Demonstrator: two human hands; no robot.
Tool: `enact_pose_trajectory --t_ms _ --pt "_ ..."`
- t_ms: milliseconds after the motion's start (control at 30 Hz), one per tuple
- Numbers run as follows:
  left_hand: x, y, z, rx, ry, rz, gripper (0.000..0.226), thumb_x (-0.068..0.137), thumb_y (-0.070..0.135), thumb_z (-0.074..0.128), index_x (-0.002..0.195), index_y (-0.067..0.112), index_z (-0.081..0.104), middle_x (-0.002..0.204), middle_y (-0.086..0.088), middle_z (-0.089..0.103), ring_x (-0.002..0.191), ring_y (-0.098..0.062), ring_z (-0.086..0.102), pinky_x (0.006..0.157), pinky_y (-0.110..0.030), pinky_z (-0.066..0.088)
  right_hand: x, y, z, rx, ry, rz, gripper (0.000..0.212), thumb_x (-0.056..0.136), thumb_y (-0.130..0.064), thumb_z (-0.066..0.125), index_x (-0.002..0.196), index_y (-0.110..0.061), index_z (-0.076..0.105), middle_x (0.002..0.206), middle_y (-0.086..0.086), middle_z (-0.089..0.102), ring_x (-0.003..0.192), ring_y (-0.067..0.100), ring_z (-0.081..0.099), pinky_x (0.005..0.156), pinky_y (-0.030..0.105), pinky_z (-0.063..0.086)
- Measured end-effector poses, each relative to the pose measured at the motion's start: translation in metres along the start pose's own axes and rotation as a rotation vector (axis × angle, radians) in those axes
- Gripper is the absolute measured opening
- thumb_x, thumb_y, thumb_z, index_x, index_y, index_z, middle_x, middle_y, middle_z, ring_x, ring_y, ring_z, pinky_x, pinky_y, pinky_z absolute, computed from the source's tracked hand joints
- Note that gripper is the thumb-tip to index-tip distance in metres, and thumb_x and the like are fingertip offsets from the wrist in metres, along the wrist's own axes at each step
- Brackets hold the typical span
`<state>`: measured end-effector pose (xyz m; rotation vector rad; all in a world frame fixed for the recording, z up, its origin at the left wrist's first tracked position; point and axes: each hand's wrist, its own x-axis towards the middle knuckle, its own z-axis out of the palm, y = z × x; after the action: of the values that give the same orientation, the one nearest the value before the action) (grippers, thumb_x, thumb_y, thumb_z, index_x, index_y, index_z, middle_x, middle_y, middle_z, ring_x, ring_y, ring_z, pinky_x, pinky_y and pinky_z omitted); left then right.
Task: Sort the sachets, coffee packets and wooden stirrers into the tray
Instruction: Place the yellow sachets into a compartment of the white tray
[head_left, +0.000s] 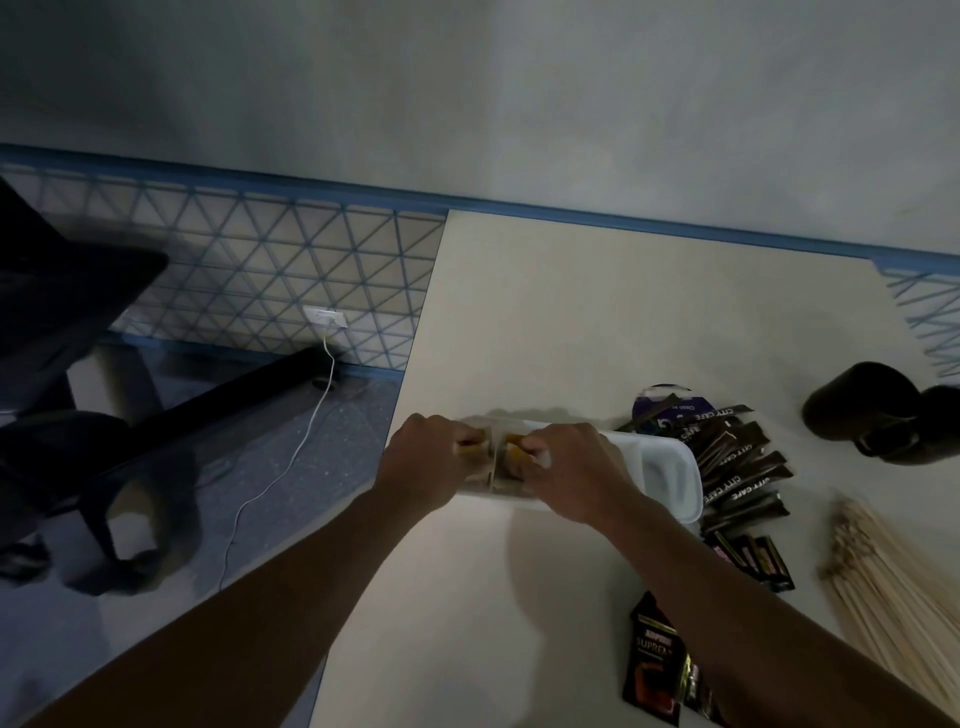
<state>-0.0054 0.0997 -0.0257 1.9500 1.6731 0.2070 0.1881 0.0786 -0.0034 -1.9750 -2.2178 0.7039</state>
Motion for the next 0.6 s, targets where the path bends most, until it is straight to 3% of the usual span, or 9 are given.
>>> enact_pose_trajectory --t_ms 167,267,400,600 --pt "-0.003 0.0 -0.003 0.133 -0.007 0.021 0.044 0.076 0.05 0.071 0.12 0.048 0.063 0.086 0.002 0.072 0.08 -0.02 0.066 0.065 -0.03 0.055 -0.003 -0.003 -0.015 -0.057 -0.084 -0.058 0.022 0.087 -0.039 0.066 0.103 -0.027 0.075 0.1 -0.001 0.072 0.093 0.023 0.064 0.078 0.036 0.054" --pt "-0.004 0.002 0.001 0.117 -0.01 -0.027 0.051 0.074 0.045 0.073 0.124 0.047 0.06 0.095 -0.001 0.067 0.082 -0.019 0.062 0.064 -0.026 0.048 0.0 -0.005 -0.014 -0.101 -0.112 -0.054 0.02 0.082 -0.04 0.068 0.098 -0.027 0.073 0.097 -0.002 0.07 0.092 0.023 0.063 0.074 0.034 0.05" --pt "-0.009 0.011 0.003 0.08 0.022 -0.037 0.042 0.081 0.025 0.071 0.121 0.037 0.064 0.104 -0.005 0.063 0.103 -0.025 0.056 0.075 -0.03 0.045 0.006 -0.009 -0.009 -0.183 -0.135 -0.063 0.008 0.079 -0.033 0.066 0.082 -0.026 0.063 0.09 -0.002 0.066 0.084 0.022 0.061 0.066 0.03 0.041" --pt "-0.011 0.018 0.007 0.091 0.109 -0.057 0.029 0.086 0.017 0.058 0.105 0.033 0.071 0.095 0.0 0.067 0.097 -0.022 0.05 0.067 -0.029 0.038 0.006 -0.012 -0.005 -0.189 -0.085 -0.091 0.017 0.083 -0.034 0.066 0.094 -0.022 0.071 0.092 0.001 0.069 0.087 0.025 0.066 0.078 0.037 0.055"
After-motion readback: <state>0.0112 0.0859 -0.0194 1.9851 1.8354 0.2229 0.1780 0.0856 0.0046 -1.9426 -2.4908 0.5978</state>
